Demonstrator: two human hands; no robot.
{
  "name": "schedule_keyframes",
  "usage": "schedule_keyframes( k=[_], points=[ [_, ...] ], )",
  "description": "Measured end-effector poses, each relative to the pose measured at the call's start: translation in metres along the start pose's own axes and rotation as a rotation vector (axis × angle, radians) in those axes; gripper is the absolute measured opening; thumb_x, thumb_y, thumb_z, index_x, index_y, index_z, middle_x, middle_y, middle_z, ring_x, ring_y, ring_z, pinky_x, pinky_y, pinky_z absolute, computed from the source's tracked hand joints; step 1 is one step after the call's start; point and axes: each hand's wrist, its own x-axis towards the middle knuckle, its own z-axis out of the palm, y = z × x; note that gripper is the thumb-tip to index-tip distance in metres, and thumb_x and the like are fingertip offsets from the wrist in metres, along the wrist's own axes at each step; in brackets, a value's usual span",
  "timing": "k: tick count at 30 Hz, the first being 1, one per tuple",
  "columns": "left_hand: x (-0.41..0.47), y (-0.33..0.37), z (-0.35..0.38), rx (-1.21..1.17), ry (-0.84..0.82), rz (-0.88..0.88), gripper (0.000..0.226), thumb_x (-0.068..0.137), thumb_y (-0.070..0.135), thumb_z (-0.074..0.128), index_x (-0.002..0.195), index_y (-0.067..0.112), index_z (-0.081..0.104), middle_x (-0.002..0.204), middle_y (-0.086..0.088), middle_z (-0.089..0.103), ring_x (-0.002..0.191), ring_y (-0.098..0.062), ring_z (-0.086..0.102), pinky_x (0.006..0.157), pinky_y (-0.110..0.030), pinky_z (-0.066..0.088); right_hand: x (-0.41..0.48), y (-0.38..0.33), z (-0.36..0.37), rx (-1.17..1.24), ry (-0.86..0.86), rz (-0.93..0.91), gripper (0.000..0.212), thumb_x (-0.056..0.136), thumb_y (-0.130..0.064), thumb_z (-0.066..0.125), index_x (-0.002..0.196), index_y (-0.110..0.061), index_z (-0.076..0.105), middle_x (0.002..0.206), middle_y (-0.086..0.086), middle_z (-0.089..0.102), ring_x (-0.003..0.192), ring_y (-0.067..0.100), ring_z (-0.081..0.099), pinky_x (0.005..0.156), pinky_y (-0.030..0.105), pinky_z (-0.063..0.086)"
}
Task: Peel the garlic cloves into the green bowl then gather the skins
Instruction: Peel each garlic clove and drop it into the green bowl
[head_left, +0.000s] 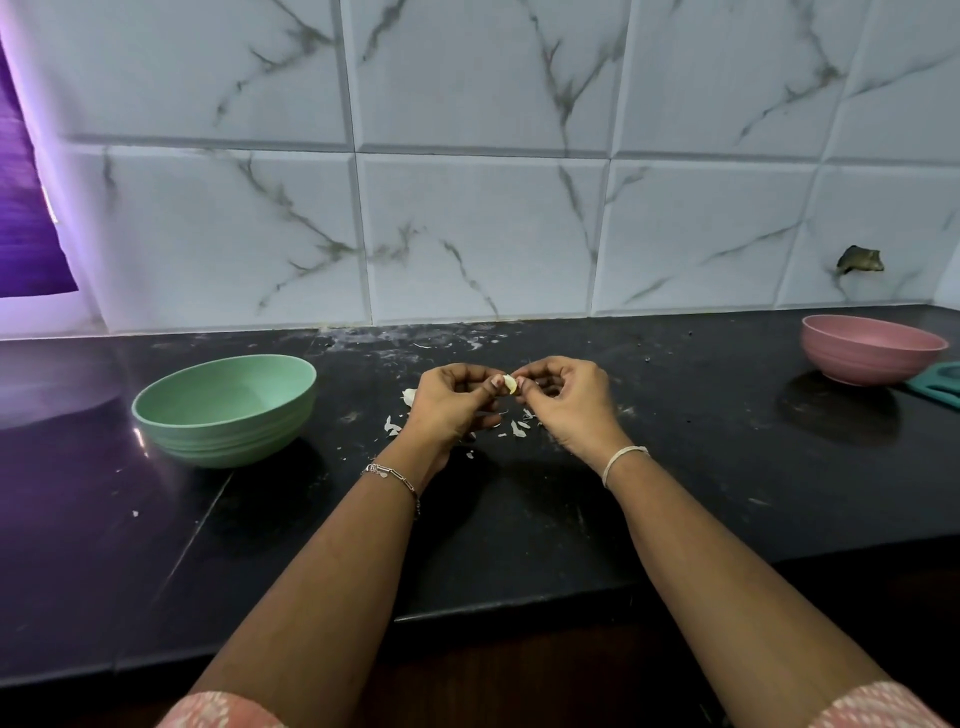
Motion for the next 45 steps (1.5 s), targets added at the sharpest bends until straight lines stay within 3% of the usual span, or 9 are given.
schedule_keyframes(
  k=[8,12,16,22,27,33,39,45],
  points=[
    [-0.0017,0.0011,0.0027,-0.038,0.005,0.03,0.014,0.09,0.006,0.065,0.103,0.002,0.067,0.082,-0.008,0.066,0.071,-0.014,0.063,0.063,-0.024,0.058,-0.0031,-0.003,0.0004,0.024,-0.007,0.009,0.005,0.078,-0.02,0.079,0.08,-0.021,0.075,0.075,-0.007,0.073,0.07,0.003,0.069,0.068,0.019,0.057],
    [-0.0001,-0.0011,0.0019,-0.037,-0.017,0.051,0.011,0.089,0.003,0.066,0.1,0.004,0.068,0.084,-0.01,0.068,0.073,-0.014,0.066,0.071,-0.026,0.058,-0.0019,-0.0019,0.0,-0.02,0.001,0.009,0.012,0.078,-0.014,0.078,0.076,-0.025,0.073,0.073,-0.008,0.072,0.067,0.003,0.068,0.065,0.017,0.055],
    [0.0007,-0.0018,0.0016,-0.076,-0.024,0.045,0.011,0.087,0.002,0.067,0.098,0.004,0.069,0.083,-0.01,0.069,0.071,-0.012,0.067,0.071,-0.024,0.058,-0.0013,-0.0011,-0.001,-0.003,0.0,0.031,0.009,0.078,-0.013,0.078,0.077,-0.021,0.074,0.071,-0.003,0.073,0.067,0.008,0.069,0.065,0.022,0.057],
    [0.002,-0.0022,0.0021,-0.129,-0.024,0.011,0.013,0.087,-0.001,0.066,0.1,0.001,0.069,0.084,-0.01,0.071,0.074,-0.014,0.067,0.074,-0.024,0.059,-0.001,-0.0015,-0.0006,0.024,0.023,0.021,0.011,0.078,-0.011,0.077,0.076,-0.021,0.073,0.073,-0.003,0.072,0.065,0.003,0.066,0.063,0.017,0.054],
    [0.0016,-0.0013,0.0028,-0.146,-0.015,0.004,0.011,0.088,0.0,0.065,0.098,0.002,0.069,0.086,-0.014,0.07,0.08,-0.02,0.067,0.081,-0.031,0.057,-0.0019,-0.0019,0.0001,0.065,0.0,0.035,0.012,0.077,-0.01,0.079,0.076,-0.02,0.072,0.076,-0.002,0.073,0.067,0.003,0.067,0.065,0.016,0.054],
    [0.002,-0.0013,0.0024,-0.185,0.028,0.009,0.005,0.085,0.004,0.069,0.089,0.001,0.07,0.07,-0.007,0.071,0.066,-0.012,0.068,0.067,-0.021,0.058,-0.0031,-0.0016,0.0002,-0.012,-0.017,-0.027,0.011,0.079,-0.012,0.077,0.076,-0.022,0.073,0.073,-0.006,0.073,0.068,0.003,0.068,0.066,0.018,0.055],
    [0.0022,-0.0013,-0.0008,-0.19,0.01,0.006,0.007,0.084,-0.001,0.069,0.09,0.0,0.07,0.07,-0.008,0.072,0.067,-0.013,0.07,0.069,-0.021,0.058,-0.0041,-0.0006,0.0009,-0.025,-0.035,-0.047,0.008,0.078,-0.012,0.077,0.077,-0.019,0.075,0.074,-0.004,0.074,0.069,0.009,0.07,0.072,0.028,0.059],
    [0.0026,-0.0004,0.0004,-0.261,0.021,-0.048,0.006,0.084,-0.001,0.068,0.09,-0.001,0.07,0.073,-0.009,0.073,0.07,-0.015,0.07,0.073,-0.024,0.059,-0.0039,-0.0041,0.0006,0.049,-0.021,-0.01,0.007,0.077,-0.009,0.077,0.077,-0.015,0.075,0.074,-0.001,0.074,0.069,0.011,0.07,0.066,0.021,0.056]
  ],
)
